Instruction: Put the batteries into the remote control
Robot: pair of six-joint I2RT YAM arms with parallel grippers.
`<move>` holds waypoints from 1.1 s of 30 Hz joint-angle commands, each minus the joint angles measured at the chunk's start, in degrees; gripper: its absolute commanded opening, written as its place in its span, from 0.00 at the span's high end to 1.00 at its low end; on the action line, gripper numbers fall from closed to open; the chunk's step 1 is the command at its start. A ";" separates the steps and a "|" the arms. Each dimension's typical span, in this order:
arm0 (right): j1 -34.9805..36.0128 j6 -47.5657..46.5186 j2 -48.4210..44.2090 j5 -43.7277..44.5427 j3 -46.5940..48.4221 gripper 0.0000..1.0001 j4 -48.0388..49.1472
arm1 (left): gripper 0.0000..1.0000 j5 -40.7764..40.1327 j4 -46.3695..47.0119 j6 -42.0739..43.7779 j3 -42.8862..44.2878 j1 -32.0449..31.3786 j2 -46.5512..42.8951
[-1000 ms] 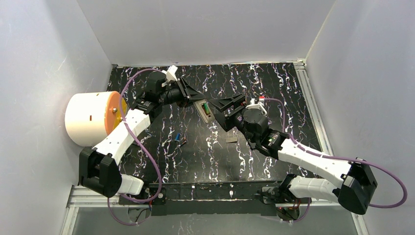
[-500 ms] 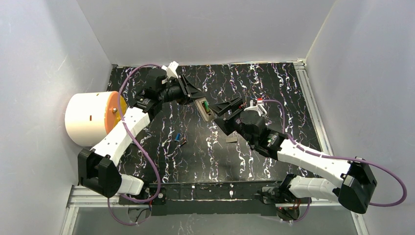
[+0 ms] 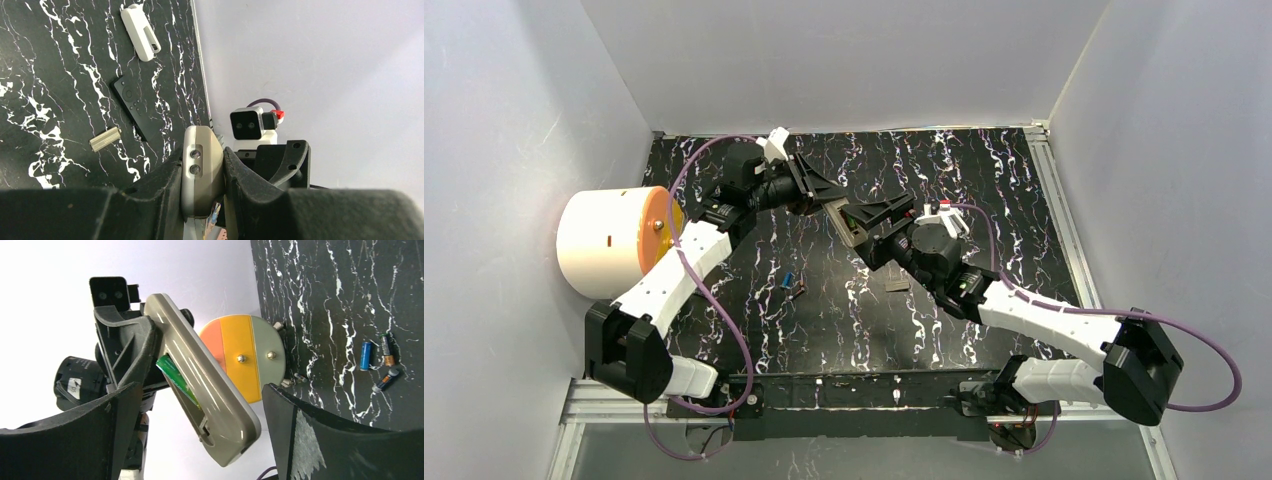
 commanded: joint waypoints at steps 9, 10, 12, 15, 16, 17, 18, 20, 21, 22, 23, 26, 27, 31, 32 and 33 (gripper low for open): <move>-1.82 4.23 2.20 -2.53 2.27 0.01 8.22 | 1.00 2.73 4.01 -0.68 -2.32 -0.05 -2.82; -1.90 4.58 2.38 -2.59 2.06 0.02 8.59 | 1.00 2.72 4.01 -0.39 -2.37 -0.08 -2.93; -2.01 4.92 2.49 -2.47 1.62 0.03 9.37 | 1.00 2.63 4.01 0.26 -2.49 -0.10 -3.25; -2.27 5.27 2.64 -3.03 1.28 0.04 10.34 | 1.00 2.71 4.18 0.90 -2.78 -0.03 -3.54; -2.36 5.43 2.76 -3.25 1.11 0.06 10.69 | 1.00 2.72 4.18 1.07 -2.79 -0.09 -3.57; -2.48 5.40 2.89 -3.40 0.99 0.07 11.05 | 1.00 2.72 4.18 1.06 -2.83 -0.03 -3.57; -2.56 5.40 2.90 -3.58 0.89 0.10 11.16 | 1.00 2.72 4.23 1.06 -2.87 -0.10 -3.64; -2.69 5.56 2.99 -4.12 0.65 0.17 11.73 | 1.00 2.72 4.18 0.96 -2.93 -0.05 -3.66; -2.77 5.59 3.10 -4.33 0.47 0.20 11.98 | 1.00 2.64 4.18 0.90 -2.95 -0.10 -3.66; -2.86 5.58 3.12 -4.56 0.40 0.23 12.03 | 1.00 2.64 4.20 0.78 -2.92 -0.08 -3.62; -3.04 5.63 3.12 -4.73 0.35 0.26 12.23 | 1.00 2.65 4.11 0.64 -2.97 -0.05 -3.59; -3.25 5.49 3.23 -5.41 0.35 0.32 12.34 | 1.00 2.64 3.97 0.41 -2.87 -0.06 -3.34; -3.30 5.50 3.35 -5.67 0.35 0.33 12.30 | 1.00 2.65 3.94 0.30 -2.85 -0.08 -3.29; -3.59 5.49 3.71 -6.60 0.24 0.39 12.46 | 1.00 2.61 3.80 0.17 -2.79 -0.10 -3.31; -3.66 5.47 3.75 -6.75 0.18 0.41 12.53 | 1.00 2.63 3.72 0.12 -2.69 -0.10 -3.31; -3.64 5.34 3.79 -6.92 0.17 0.42 12.56 | 1.00 2.63 3.55 0.05 -2.51 -0.06 -3.35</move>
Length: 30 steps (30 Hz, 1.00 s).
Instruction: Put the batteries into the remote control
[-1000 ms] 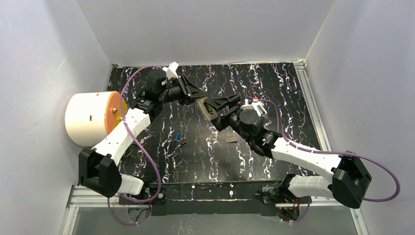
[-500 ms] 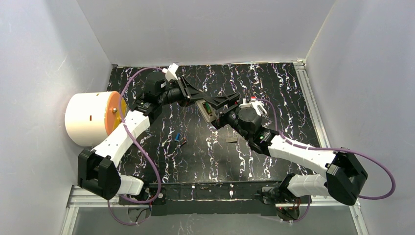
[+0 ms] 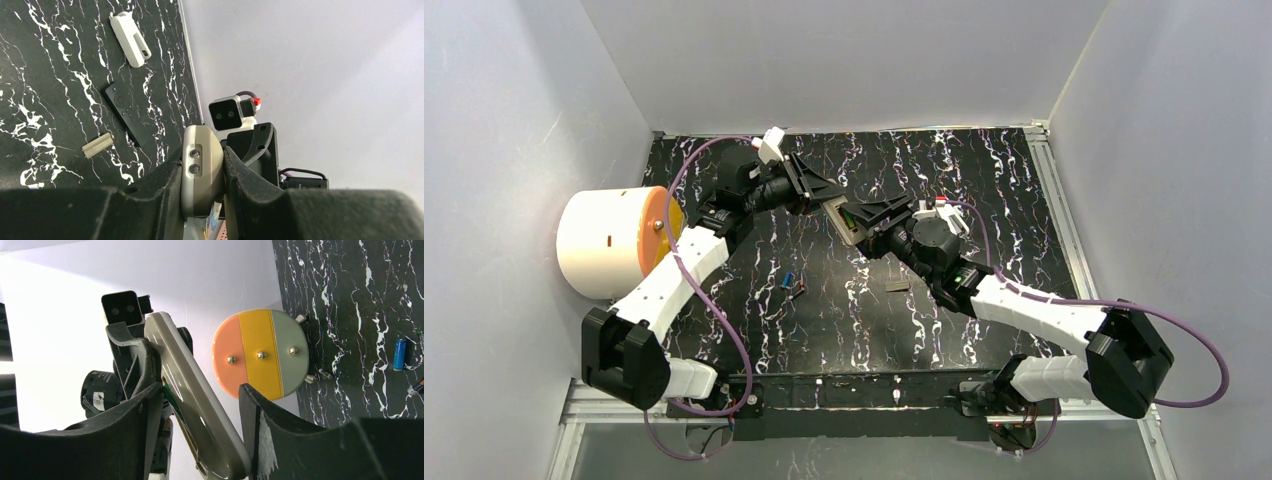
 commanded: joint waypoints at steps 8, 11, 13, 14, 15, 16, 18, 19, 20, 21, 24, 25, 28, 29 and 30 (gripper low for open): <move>-0.71 -1.84 -0.33 -1.22 0.14 0.48 5.05 | 1.00 2.78 -2.47 0.07 1.98 -0.52 -1.24; -0.72 -2.81 -0.76 -0.81 0.07 0.45 4.62 | 1.00 2.88 -2.73 0.07 2.38 -0.51 -1.35; -0.83 -3.41 -1.26 -0.57 0.08 0.30 4.23 | 1.00 2.90 -2.86 0.44 2.47 -0.50 -1.36; -0.84 -4.20 -1.77 -0.28 0.08 0.22 3.97 | 1.00 2.74 -3.21 0.86 2.69 -0.42 -1.30; -0.88 -5.11 -2.26 0.03 0.02 0.17 3.84 | 1.00 2.62 -3.55 1.65 2.96 -0.42 -1.22; -0.94 -6.30 -2.88 0.25 -0.12 0.13 3.57 | 1.00 2.68 -4.84 2.63 3.37 -0.47 -1.11; -1.45 -9.81 -4.19 0.13 -0.81 0.09 3.76 | 1.00 3.64 -6.63 5.13 4.51 -0.28 -0.58; -2.01 -11.76 -4.84 -0.59 -1.30 0.08 3.90 | 1.00 4.44 -7.40 6.28 5.18 -0.24 -0.29; -2.75 -13.91 -5.34 -2.18 -1.80 0.07 4.42 | 1.00 6.00 -7.96 7.83 5.93 0.04 0.06; -3.71 -16.89 -5.66 -4.40 -2.61 0.07 6.00 | 1.00 7.55 -8.77 9.60 6.86 0.19 0.40; -6.91 -27.11 -6.46 -15.79 -3.03 0.06 6.39 | 1.00 11.58 -11.76 15.72 9.11 0.43 0.87; -7.70 -31.15 -6.64 -19.45 -2.71 0.06 5.86 | 1.00 13.09 -12.96 18.28 9.67 0.60 1.15; -8.22 -44.53 -7.17 -31.43 -0.80 0.07 5.12 | 1.00 17.65 -15.21 22.40 11.00 0.95 1.79; -8.20 -47.81 -7.34 -36.35 0.14 0.07 4.43 | 1.00 19.05 -15.32 23.41 11.16 1.08 1.82; -8.26 -49.83 -7.20 -41.09 1.13 0.07 4.78 | 1.00 20.71 -15.09 24.25 11.22 1.03 1.70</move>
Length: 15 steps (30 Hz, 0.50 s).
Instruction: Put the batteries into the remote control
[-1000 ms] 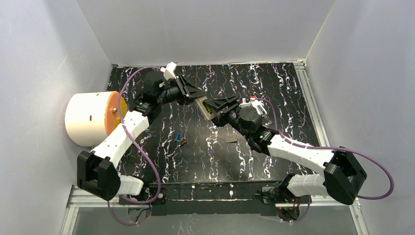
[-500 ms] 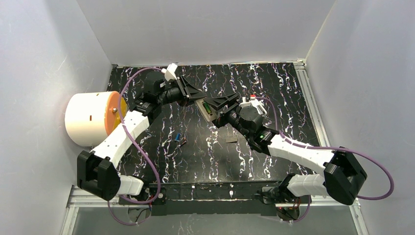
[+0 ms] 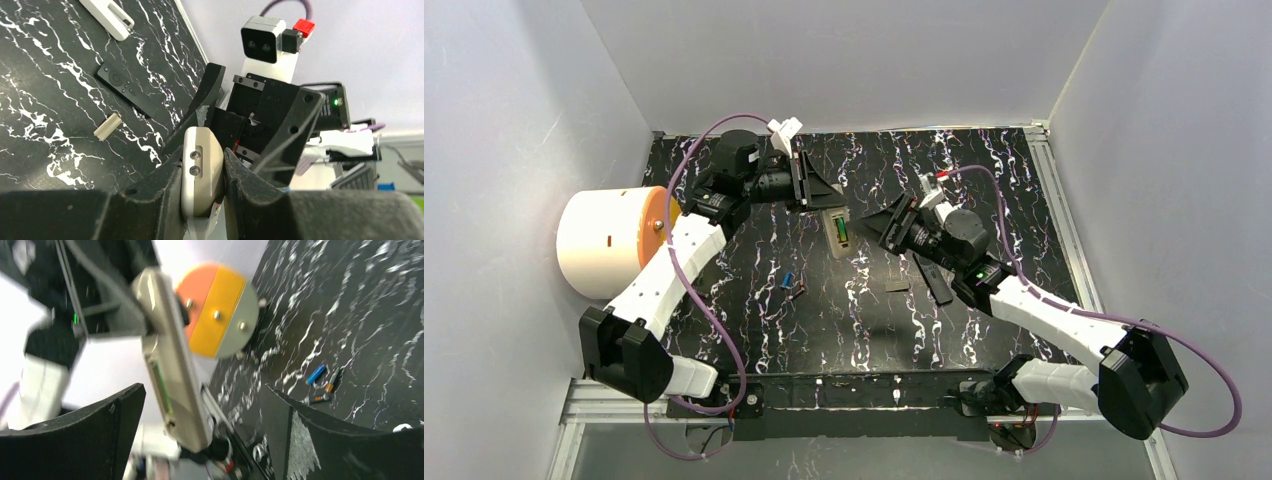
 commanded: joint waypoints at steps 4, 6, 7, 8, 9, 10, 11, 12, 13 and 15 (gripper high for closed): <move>0.25 -23.70 -1.43 -22.34 7.79 0.08 -4.92 | 1.00 11.53 -3.11 10.61 2.32 0.53 -1.49; 0.24 -24.64 -0.99 -21.38 8.69 0.10 -6.88 | 1.00 11.47 -4.04 11.78 2.57 0.51 -1.98; 0.24 -24.57 -0.54 -21.14 8.96 0.11 -7.23 | 1.00 11.44 -4.31 11.97 2.57 0.52 -2.10; 0.24 -24.42 -0.01 -21.17 9.32 0.13 -7.37 | 1.00 11.58 -4.45 12.02 2.52 0.50 -2.16; 0.29 -24.16 0.63 -21.28 9.49 0.17 -7.51 | 1.00 11.80 -4.50 12.00 2.46 0.50 -2.21; 0.32 -24.09 1.24 -21.71 9.97 0.20 -7.62 | 1.00 11.87 -4.61 12.00 2.40 0.56 -2.17; 0.51 -24.19 1.86 -22.32 10.39 0.23 -7.69 | 1.00 11.88 -4.73 12.00 2.25 0.56 -2.29; 0.73 -24.50 2.29 -22.52 10.82 0.27 -8.23 | 1.00 11.88 -4.81 12.00 2.17 0.50 -2.31; 1.00 -25.07 2.61 -22.32 11.34 0.30 -9.06 | 1.00 11.76 -4.92 12.04 2.04 0.57 -2.37; 1.64 -26.84 3.03 -21.00 12.31 0.33 -11.21 | 1.00 11.60 -4.93 11.89 1.91 0.52 -2.48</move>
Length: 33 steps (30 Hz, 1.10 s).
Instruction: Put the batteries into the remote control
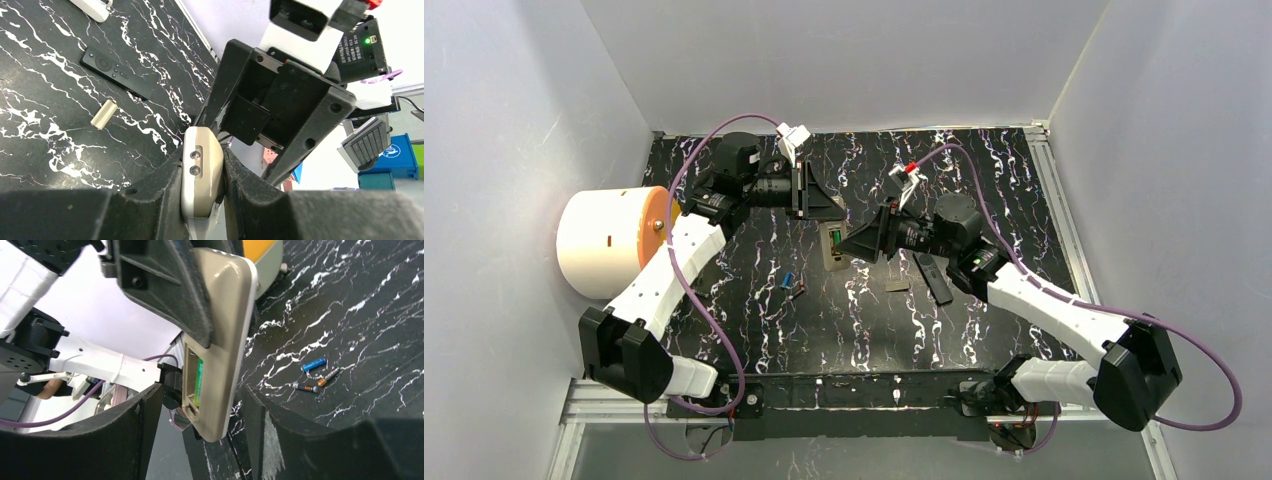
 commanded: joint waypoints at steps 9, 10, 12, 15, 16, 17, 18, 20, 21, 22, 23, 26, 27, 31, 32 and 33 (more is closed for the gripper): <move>2.69 -7.82 2.28 7.38 6.68 0.48 -9.27 | 1.00 1.37 -1.90 0.89 1.31 0.27 -2.41; 2.78 -7.95 2.33 8.39 6.96 0.49 -9.90 | 1.00 1.30 -2.11 1.02 1.27 0.24 -2.45; 2.91 -8.64 2.56 9.87 7.47 0.51 -11.13 | 1.00 1.14 -2.82 1.41 1.32 0.27 -2.43; 3.21 -10.16 2.88 11.65 8.52 0.54 -13.61 | 1.00 0.66 -4.31 2.19 1.72 0.31 -2.34; 3.29 -10.72 2.99 12.02 8.77 0.56 -14.72 | 1.00 0.52 -5.01 2.54 1.91 0.30 -2.21; 3.32 -11.45 3.01 12.06 8.96 0.58 -15.29 | 1.00 0.43 -5.75 3.17 2.33 0.25 -2.11; 3.34 -12.15 3.05 12.24 9.18 0.60 -16.03 | 1.00 0.19 -6.63 3.75 2.70 0.25 -1.92; 3.32 -13.60 3.08 12.36 9.53 0.66 -17.39 | 1.00 -0.38 -9.19 5.21 3.51 0.30 -1.53; 3.33 -14.04 3.20 12.21 9.63 0.67 -17.77 | 1.00 -0.64 -9.88 5.78 3.87 0.31 -1.34; 3.31 -14.33 3.21 11.93 9.71 0.69 -17.99 | 1.00 -0.72 -11.06 6.32 4.25 0.25 -1.09; 3.27 -14.59 3.23 11.55 9.73 0.71 -17.97 | 1.00 -0.76 -11.49 6.58 4.46 0.28 -0.96; 3.27 -14.63 3.38 11.26 10.04 0.72 -18.19 | 1.00 -1.11 -12.11 7.00 4.70 0.28 -0.74; 3.33 -14.33 3.41 11.26 10.14 0.71 -18.12 | 1.00 -1.27 -12.22 7.01 4.65 0.31 -0.68; 3.34 -11.74 2.83 11.07 10.14 0.41 -16.13 | 1.00 -3.06 -12.65 7.03 4.69 0.27 -0.74; 3.29 -10.81 2.42 11.14 9.91 0.35 -15.38 | 1.00 -4.32 -12.85 7.03 4.69 0.31 -0.81; 3.33 -9.40 1.76 11.22 9.51 0.30 -14.36 | 1.00 -5.67 -13.16 7.02 4.77 0.31 -0.82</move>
